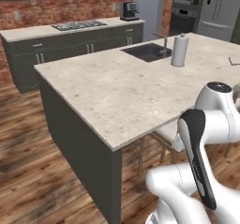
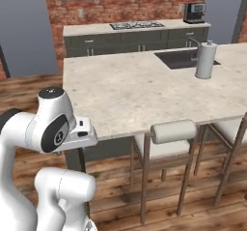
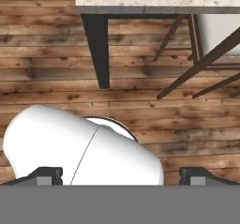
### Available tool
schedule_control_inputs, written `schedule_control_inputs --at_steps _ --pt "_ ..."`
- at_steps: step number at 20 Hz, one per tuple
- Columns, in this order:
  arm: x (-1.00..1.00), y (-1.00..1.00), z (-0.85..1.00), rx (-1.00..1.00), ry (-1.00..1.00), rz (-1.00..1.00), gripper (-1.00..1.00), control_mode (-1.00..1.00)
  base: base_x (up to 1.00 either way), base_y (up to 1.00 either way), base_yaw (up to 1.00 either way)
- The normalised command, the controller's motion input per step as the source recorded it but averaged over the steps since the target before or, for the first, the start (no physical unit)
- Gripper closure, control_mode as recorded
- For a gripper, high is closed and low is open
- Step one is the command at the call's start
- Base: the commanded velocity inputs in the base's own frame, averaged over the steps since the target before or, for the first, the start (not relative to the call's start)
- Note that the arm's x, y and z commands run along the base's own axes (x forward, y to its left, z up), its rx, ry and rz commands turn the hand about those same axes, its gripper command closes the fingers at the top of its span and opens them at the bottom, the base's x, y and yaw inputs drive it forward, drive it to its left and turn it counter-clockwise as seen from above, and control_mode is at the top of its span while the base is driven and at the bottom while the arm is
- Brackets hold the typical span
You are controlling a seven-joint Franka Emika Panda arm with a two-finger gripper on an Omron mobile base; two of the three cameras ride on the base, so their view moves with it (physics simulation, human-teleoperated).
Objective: Take the fork and place it on the left side of the plate. Then take the spoon and place it on the right side of the plate. Make sure they're directly next to the plate.
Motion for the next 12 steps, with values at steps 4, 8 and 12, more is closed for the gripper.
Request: schedule_control_inputs --at_steps 4,8,12 --pt "0.00 0.00 0.00 0.00 0.00 0.00 -1.00 1.00 0.00 1.00 -0.22" --pt "0.00 0.00 0.00 0.00 0.00 0.00 -1.00 1.00 0.00 1.00 -0.21" --pt "0.00 0.00 0.00 0.00 0.00 0.00 -1.00 1.00 0.00 1.00 -0.15"
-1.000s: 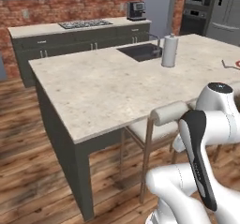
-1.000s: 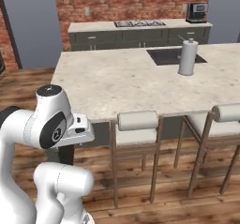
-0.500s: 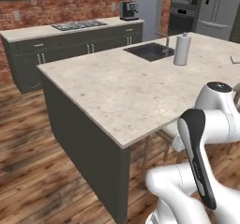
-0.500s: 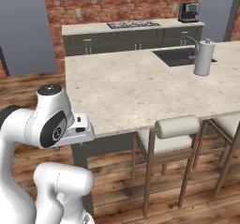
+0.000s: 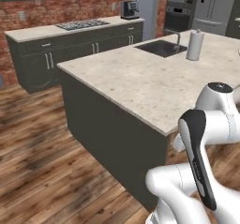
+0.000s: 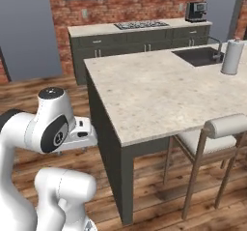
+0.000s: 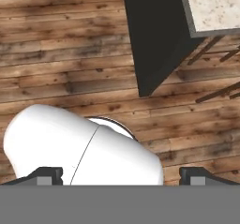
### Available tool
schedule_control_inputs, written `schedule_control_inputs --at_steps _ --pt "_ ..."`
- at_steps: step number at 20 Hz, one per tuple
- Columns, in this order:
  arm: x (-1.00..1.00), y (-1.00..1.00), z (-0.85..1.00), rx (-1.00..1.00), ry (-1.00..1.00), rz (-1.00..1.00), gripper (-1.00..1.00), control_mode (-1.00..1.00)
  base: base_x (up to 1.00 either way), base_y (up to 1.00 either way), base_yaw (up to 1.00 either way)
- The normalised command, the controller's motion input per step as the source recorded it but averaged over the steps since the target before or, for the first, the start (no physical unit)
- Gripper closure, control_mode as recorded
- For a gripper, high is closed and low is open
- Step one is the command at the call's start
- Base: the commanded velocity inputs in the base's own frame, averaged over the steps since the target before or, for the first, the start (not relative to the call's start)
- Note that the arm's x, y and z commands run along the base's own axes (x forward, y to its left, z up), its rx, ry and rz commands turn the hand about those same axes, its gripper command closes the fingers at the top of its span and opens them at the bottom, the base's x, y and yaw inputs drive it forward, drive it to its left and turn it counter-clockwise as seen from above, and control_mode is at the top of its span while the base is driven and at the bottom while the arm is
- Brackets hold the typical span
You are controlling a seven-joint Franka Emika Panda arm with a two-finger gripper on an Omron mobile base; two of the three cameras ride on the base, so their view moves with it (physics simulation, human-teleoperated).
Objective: Take the fork and place it on the left side of the plate. Then take the spoon and place it on the right side of the plate. Make sure they're directly next to the plate.
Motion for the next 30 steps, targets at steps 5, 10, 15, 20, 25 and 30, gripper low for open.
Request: schedule_control_inputs --at_steps 5,10,15,20,25,30 --pt "0.00 0.00 0.00 0.00 0.00 0.00 -1.00 1.00 0.16 0.98 0.04" --pt "0.00 0.00 0.00 0.00 0.00 0.00 -1.00 1.00 0.42 0.70 0.36" --pt "0.00 0.00 0.00 0.00 0.00 0.00 -1.00 1.00 0.72 0.44 0.47" --pt "0.00 0.00 0.00 0.00 0.00 0.00 -1.00 1.00 0.97 0.16 0.39" --pt "0.00 0.00 0.00 0.00 0.00 0.00 -1.00 1.00 1.00 0.01 0.31" --pt "0.00 0.00 0.00 0.00 0.00 0.00 -1.00 1.00 1.00 0.04 0.32"
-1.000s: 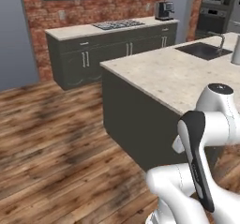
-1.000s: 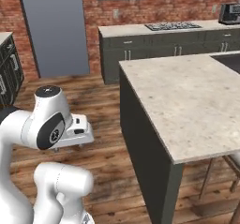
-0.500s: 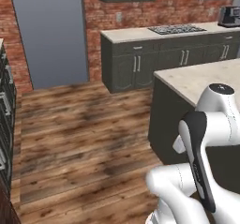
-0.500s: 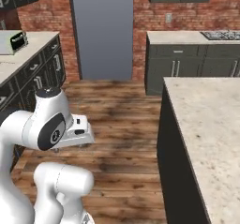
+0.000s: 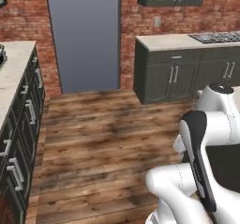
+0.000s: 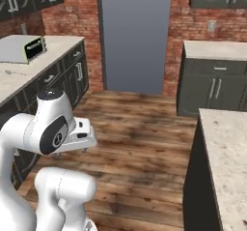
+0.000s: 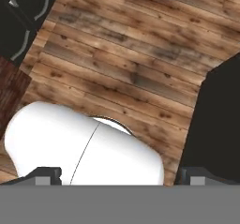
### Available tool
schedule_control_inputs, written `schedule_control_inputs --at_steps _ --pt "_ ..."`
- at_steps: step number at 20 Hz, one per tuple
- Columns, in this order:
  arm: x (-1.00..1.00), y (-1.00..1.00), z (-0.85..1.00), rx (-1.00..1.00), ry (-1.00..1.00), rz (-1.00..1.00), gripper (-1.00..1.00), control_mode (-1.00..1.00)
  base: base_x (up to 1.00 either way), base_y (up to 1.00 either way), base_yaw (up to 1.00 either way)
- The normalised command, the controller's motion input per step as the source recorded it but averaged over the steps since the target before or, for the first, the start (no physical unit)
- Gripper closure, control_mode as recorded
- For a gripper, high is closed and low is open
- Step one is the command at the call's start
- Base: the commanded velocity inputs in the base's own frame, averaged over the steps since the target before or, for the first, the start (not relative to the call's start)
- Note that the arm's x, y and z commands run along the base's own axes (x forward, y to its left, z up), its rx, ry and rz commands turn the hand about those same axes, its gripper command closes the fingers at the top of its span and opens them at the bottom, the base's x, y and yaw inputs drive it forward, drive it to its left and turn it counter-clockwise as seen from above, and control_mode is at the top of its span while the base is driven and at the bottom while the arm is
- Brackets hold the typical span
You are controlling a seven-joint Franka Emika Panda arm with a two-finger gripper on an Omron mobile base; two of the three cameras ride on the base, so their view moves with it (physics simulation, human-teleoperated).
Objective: Take the fork and place it on the left side of the plate. Then take the spoon and place it on the right side of the plate. Make sure they're directly next to the plate.
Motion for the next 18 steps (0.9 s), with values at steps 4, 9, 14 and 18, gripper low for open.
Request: schedule_control_inputs --at_steps 4,9,14,18 --pt "0.00 0.00 0.00 0.00 0.00 0.00 -1.00 1.00 1.00 0.00 0.41" --pt "0.00 0.00 0.00 0.00 0.00 0.00 -1.00 1.00 1.00 0.00 0.42" --pt "0.00 0.00 0.00 0.00 0.00 0.00 -1.00 1.00 1.00 0.00 0.42" --pt "0.00 0.00 0.00 0.00 0.00 0.00 -1.00 1.00 1.00 0.00 0.38"
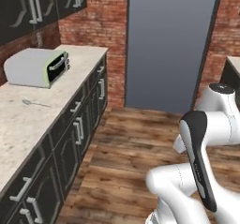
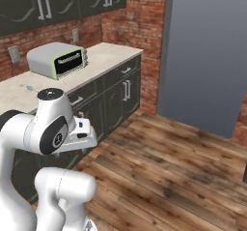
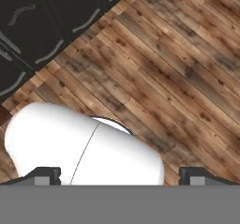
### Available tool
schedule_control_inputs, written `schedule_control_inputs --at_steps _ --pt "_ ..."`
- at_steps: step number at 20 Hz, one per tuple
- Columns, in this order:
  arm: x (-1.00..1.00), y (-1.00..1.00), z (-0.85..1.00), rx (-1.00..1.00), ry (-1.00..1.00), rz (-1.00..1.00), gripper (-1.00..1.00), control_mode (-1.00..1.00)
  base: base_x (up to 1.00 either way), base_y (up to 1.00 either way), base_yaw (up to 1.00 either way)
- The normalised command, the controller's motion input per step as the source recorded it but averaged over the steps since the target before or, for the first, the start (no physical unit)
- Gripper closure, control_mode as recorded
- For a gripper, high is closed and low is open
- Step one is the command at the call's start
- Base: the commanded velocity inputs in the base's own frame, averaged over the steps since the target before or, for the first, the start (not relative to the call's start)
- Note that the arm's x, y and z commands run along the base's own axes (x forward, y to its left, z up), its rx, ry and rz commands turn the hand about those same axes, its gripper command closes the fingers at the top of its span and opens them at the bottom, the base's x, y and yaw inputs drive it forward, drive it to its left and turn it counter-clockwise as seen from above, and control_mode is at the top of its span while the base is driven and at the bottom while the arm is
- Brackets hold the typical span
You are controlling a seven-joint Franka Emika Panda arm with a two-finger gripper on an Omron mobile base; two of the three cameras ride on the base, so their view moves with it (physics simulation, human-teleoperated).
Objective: Take the fork and place it on the left side of the plate. Then take the spoon and place it on the right side of the plate. Make sure they're directly next to the plate.
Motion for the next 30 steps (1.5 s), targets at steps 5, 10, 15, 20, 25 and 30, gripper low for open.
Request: schedule_control_inputs --at_steps 5,10,15,20,25,30 --pt "0.00 0.00 0.00 0.00 0.00 0.00 -1.00 1.00 0.95 -0.03 0.38" --pt "0.00 0.00 0.00 0.00 0.00 0.00 -1.00 1.00 0.90 0.00 0.37" --pt "0.00 0.00 0.00 0.00 0.00 0.00 -1.00 1.00 0.77 0.00 0.43" --pt "0.00 0.00 0.00 0.00 0.00 0.00 -1.00 1.00 0.23 0.00 0.43" --pt "0.00 0.00 0.00 0.00 0.00 0.00 -1.00 1.00 0.25 0.00 0.43" --pt "0.00 0.00 0.00 0.00 0.00 0.00 -1.00 1.00 0.66 0.00 0.41"
